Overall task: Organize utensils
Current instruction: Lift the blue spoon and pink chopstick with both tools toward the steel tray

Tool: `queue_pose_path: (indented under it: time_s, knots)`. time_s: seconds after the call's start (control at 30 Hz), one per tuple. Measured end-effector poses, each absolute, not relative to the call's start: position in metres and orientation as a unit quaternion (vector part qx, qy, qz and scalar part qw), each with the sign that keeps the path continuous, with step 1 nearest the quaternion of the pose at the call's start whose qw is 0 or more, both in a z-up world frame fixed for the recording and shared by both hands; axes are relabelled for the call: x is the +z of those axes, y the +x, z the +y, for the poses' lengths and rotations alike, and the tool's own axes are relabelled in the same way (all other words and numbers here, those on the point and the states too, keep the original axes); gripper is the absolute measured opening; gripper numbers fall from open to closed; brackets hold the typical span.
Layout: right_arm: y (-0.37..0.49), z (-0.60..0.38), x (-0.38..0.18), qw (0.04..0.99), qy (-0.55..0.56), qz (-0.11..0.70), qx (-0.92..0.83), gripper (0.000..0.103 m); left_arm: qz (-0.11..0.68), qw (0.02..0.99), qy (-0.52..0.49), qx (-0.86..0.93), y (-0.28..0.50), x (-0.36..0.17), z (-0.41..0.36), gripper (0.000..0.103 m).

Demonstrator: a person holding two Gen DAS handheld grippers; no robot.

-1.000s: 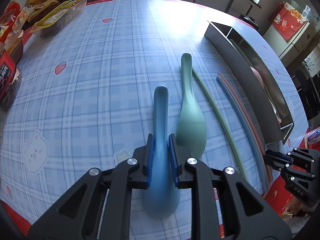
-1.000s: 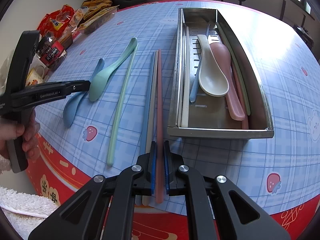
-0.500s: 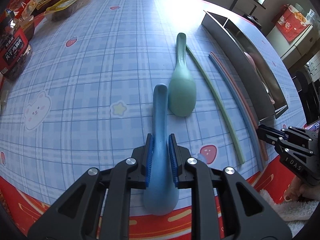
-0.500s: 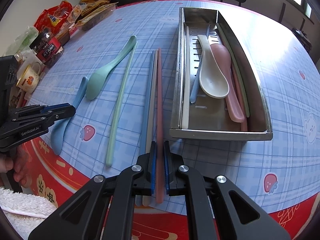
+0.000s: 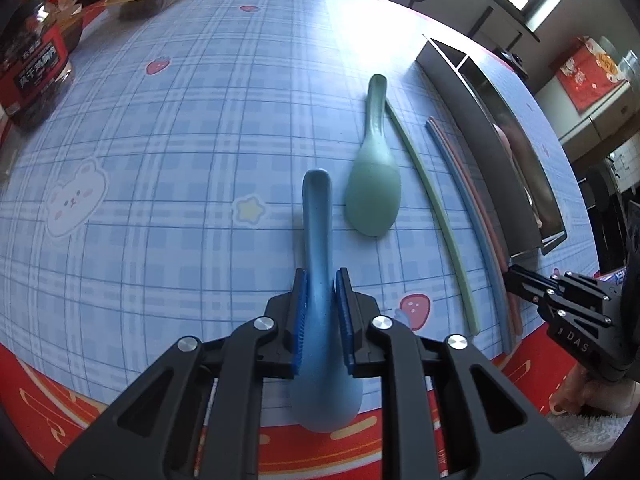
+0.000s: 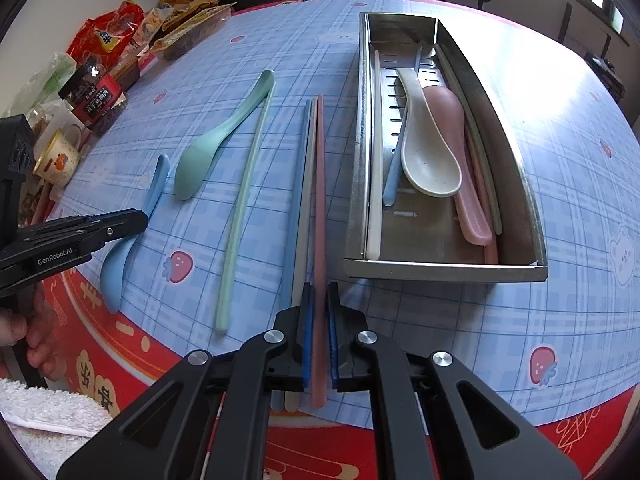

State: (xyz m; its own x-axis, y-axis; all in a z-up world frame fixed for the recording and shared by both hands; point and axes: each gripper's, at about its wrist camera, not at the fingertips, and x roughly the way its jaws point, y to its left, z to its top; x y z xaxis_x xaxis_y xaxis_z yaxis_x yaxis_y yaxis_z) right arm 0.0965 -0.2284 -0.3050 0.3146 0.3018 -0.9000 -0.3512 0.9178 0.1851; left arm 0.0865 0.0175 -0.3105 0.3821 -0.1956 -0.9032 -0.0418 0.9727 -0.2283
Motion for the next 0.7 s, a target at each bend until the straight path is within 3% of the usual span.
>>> queue_pose_path:
  time_s: [0.47,0.7]
  knots:
    - [0.102,-0.213,-0.290,0.781,-0.008,0.571,0.253,0.007,0.518,0.842,-0.146,-0.042,0.060,-0.280,0.036,0.018]
    - [0.104,-0.193,-0.259,0.788,-0.047,0.541,0.290,0.007,0.487,0.856,-0.172,-0.028,0.056,-0.250,0.041,0.018]
